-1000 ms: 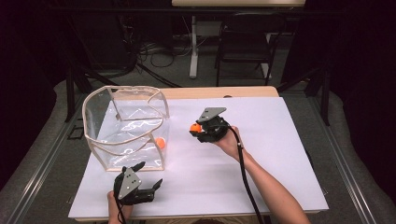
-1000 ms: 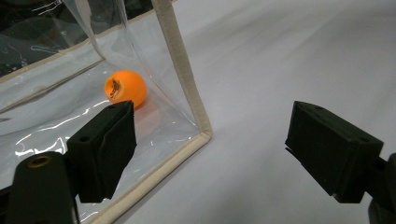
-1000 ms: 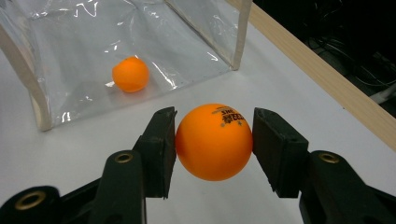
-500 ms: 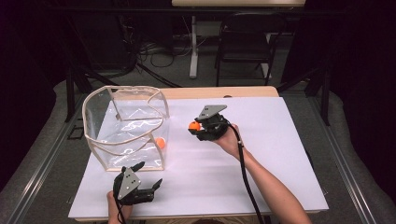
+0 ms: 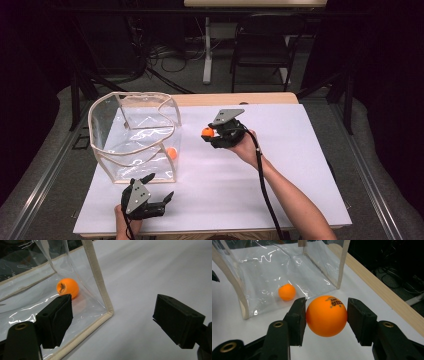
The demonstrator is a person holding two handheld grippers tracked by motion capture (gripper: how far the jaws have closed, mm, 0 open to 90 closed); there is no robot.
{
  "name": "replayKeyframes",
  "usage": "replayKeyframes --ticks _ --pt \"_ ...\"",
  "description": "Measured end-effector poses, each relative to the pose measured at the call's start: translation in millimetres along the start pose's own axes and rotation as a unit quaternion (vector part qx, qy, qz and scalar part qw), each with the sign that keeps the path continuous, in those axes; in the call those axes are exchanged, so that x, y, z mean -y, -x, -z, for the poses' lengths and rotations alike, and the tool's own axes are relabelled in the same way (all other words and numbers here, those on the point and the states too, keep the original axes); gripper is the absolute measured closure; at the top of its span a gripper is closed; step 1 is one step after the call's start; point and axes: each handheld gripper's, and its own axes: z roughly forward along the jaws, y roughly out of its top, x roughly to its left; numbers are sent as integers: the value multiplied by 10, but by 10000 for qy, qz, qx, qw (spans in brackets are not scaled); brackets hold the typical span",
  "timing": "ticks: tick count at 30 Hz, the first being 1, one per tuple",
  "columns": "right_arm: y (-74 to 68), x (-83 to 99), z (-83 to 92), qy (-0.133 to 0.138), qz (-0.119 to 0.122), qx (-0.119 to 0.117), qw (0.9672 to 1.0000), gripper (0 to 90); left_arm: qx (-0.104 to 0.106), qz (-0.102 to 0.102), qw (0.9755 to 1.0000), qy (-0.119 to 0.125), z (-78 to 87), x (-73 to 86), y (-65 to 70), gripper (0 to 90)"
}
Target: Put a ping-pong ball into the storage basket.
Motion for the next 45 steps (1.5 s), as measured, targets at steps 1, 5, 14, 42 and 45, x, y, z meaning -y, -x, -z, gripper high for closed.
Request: replayKeyframes --ticks 1,5,14,42,45 --pt "4 -13 7 8 14 5 10000 503 6 6 10000 9 0 0 1 160" --pt "9 -60 43 19 32 8 10000 503 6 -6 10000 -4 -2 -1 0 160" --pt "52 -132 96 33 -3 -43 10000 503 13 11 10000 16 1 -1 -1 160" --pt "130 -354 201 55 33 -131 9999 503 19 52 10000 46 2 -2 -6 160" --pt "130 -378 204 59 38 -121 9999 503 26 52 10000 53 1 -3 -4 160"
